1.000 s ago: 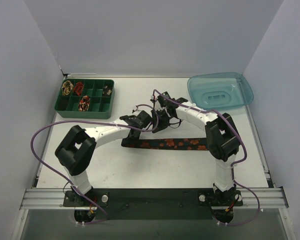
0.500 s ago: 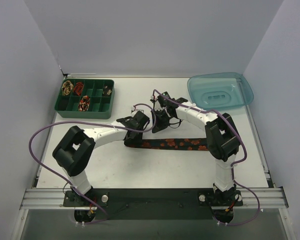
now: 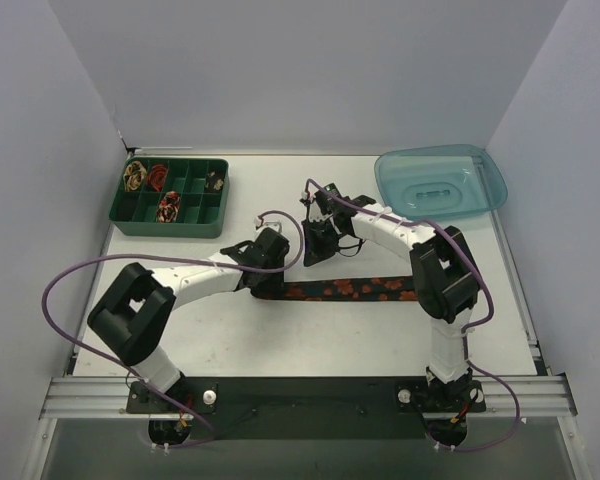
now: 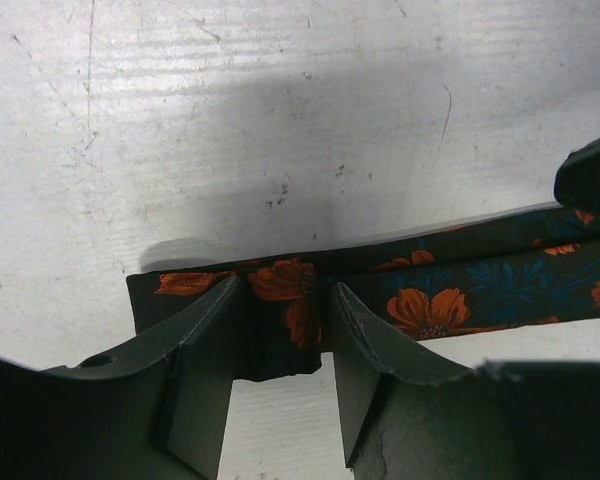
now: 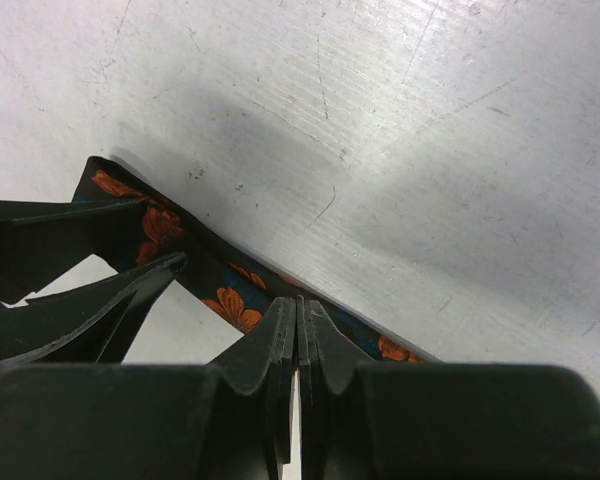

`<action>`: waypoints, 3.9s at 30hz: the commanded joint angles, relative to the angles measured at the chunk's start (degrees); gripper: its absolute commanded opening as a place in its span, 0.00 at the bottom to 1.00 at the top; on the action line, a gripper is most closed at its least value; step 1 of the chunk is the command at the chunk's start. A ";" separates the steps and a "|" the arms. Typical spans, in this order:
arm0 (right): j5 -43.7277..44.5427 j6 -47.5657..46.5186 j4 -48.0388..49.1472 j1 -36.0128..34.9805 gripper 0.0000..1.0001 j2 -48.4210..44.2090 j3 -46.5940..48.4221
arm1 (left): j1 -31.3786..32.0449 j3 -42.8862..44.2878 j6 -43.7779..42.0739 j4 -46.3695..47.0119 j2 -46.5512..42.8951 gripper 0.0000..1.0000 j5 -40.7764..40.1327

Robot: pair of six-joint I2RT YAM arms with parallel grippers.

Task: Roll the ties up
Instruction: Roll the tie at the center of the board.

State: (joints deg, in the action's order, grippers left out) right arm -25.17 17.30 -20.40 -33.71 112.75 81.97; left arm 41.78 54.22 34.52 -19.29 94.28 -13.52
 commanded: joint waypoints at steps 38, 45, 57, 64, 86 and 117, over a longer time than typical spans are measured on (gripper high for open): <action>-2.26 0.19 -0.60 -14.19 0.03 7.05 5.48 | -27.19 -32.42 11.70 32.64 -21.86 0.72 36.98; -1.55 0.37 0.19 -14.19 0.03 7.40 3.28 | -27.01 -35.23 13.29 39.50 -20.19 0.72 37.95; -1.81 0.02 0.19 -12.78 0.03 9.68 5.30 | -26.23 -38.31 11.97 52.76 -12.72 0.68 41.64; -2.34 -0.69 0.19 -12.16 0.03 9.42 5.65 | -26.05 -39.98 13.46 62.43 -6.39 0.49 43.14; -2.78 0.54 1.33 -12.16 0.03 13.64 8.46 | -18.85 -16.80 -2.08 21.50 -16.85 0.01 29.88; -4.98 1.60 2.30 -9.80 0.03 8.90 7.06 | -8.73 -5.79 -4.99 2.07 -12.45 0.00 8.69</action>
State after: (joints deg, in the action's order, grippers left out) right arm -30.70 19.27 -18.61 -44.77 125.29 90.74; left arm 32.69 45.19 30.74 -12.05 82.06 -1.04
